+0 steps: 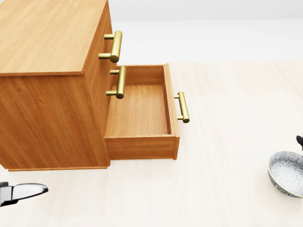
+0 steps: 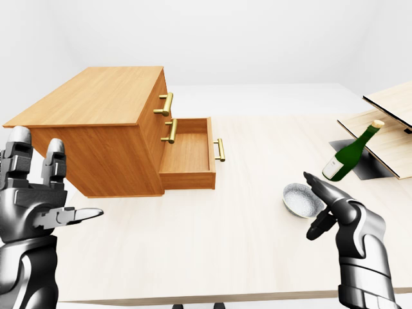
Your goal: Put the bowl on top of the cabinet.
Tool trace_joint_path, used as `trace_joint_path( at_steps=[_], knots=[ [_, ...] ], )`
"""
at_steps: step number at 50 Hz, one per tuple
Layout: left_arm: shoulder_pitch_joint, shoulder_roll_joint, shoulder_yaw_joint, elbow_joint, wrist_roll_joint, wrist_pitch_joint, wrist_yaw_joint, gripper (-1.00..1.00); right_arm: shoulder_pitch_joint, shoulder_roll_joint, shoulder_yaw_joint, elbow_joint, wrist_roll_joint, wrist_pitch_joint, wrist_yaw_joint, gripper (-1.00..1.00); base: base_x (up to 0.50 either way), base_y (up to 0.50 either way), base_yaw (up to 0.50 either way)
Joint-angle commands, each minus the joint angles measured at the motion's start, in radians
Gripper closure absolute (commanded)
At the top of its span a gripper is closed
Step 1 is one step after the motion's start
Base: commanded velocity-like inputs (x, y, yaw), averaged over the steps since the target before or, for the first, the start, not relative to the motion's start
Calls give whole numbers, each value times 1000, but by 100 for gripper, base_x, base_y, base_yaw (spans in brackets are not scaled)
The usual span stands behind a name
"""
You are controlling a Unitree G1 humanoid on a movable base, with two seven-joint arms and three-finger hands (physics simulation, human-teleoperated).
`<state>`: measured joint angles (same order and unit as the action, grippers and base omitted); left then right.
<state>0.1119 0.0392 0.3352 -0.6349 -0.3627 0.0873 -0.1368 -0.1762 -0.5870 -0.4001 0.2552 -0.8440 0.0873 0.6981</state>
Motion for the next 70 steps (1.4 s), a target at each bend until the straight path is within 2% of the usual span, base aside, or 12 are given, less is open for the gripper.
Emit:
trace_joint_path(
  at_steps=[1, 9, 19, 70],
  knots=[
    [-6, 4, -3, 12, 1, 0, 5, -100, 28, 9, 31, -38, -8, 0, 0, -100, 0, 0, 0],
    [-1, 1, -9, 12, 4, 0, 3, -100, 99, 66, 13, -143, -95, 0, 0, -100, 0, 0, 0],
    [-3, 1, -8, 17, 5, 0, 3, -100, 85, 85, 4, -125, -116, 0, 0, -100, 0, 0, 0],
    [1, 0, -8, 6, 7, 0, 4, -100, 41, 87, 58, -6, -49, 0, 0, -100, 0, 0, 0]
  ],
)
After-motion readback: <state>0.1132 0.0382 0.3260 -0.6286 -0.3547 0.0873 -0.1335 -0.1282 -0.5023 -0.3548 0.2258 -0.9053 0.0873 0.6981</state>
